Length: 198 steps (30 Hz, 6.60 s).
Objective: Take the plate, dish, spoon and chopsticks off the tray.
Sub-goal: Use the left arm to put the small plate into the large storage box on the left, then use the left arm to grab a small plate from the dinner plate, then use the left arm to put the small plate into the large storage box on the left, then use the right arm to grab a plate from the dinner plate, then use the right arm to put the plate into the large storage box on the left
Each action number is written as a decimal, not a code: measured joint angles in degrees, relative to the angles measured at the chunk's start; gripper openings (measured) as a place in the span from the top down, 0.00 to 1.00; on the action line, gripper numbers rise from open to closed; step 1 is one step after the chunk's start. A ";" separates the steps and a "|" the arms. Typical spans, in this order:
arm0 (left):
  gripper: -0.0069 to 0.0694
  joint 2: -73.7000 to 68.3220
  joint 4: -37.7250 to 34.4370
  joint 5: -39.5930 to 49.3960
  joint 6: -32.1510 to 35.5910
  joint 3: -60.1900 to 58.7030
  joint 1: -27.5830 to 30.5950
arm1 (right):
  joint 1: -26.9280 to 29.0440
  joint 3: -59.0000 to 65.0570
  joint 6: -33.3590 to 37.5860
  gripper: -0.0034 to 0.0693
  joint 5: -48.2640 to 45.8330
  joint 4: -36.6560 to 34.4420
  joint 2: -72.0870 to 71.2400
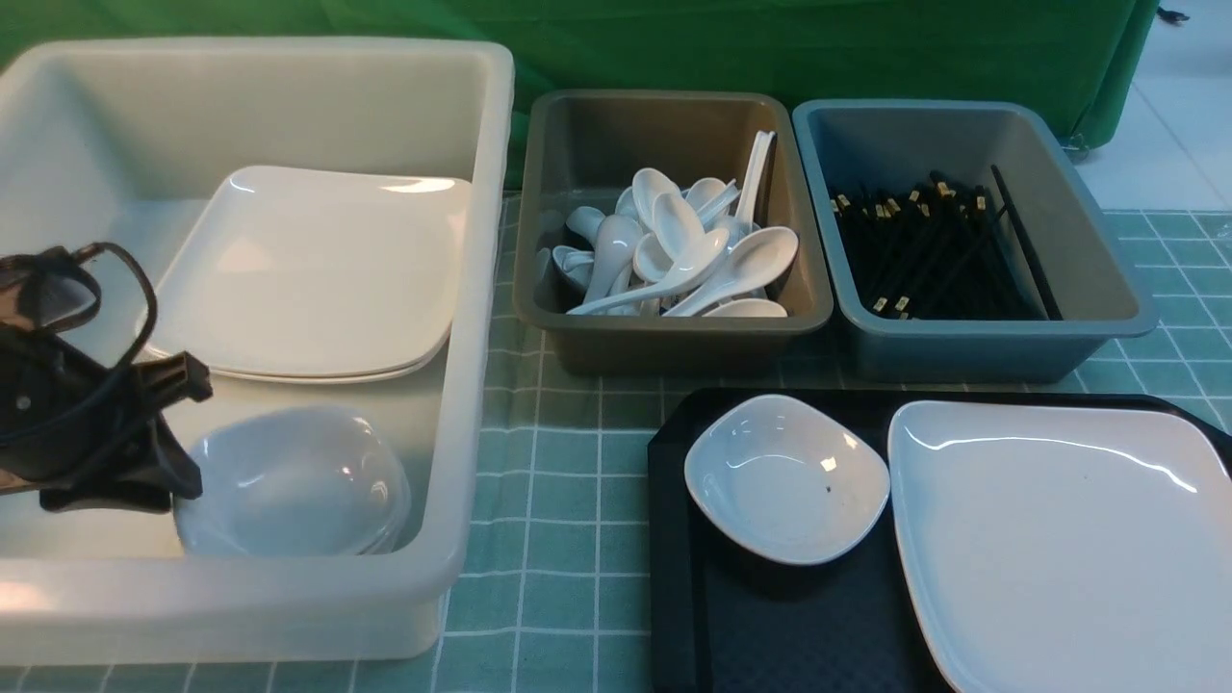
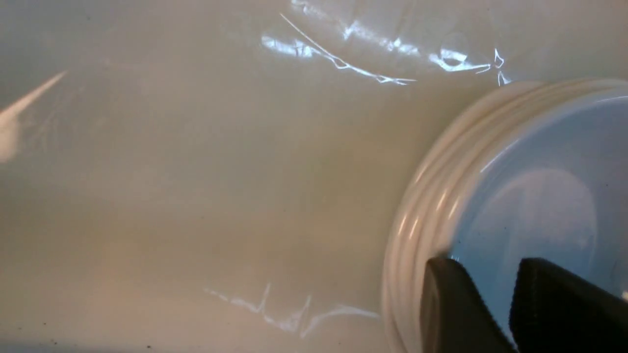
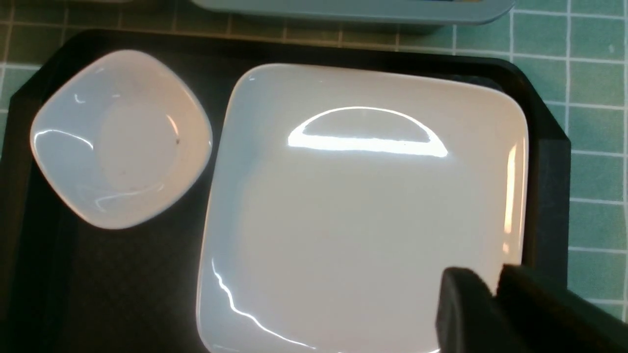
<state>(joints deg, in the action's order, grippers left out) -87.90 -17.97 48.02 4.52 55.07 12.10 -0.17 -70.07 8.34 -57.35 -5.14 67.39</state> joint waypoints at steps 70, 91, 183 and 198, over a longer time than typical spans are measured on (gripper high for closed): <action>0.80 -39.34 10.80 5.15 -1.51 48.92 -49.19 | 0.00 0.04 0.00 0.76 0.06 -0.05 0.00; 0.88 -6.84 10.33 16.70 0.41 47.58 -38.06 | 0.00 0.04 0.00 0.76 -0.45 -0.05 0.00; 0.91 27.42 2.19 8.57 5.15 3.03 -4.16 | -39.40 6.93 -13.85 0.87 7.68 7.44 5.10; 0.90 27.42 1.74 8.53 5.65 3.03 -4.16 | -39.40 -1.08 -10.55 0.87 2.56 1.44 4.78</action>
<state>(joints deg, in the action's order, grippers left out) -60.48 -16.23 56.55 10.17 58.10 7.94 -39.58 -71.15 -2.22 -54.79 -3.70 72.17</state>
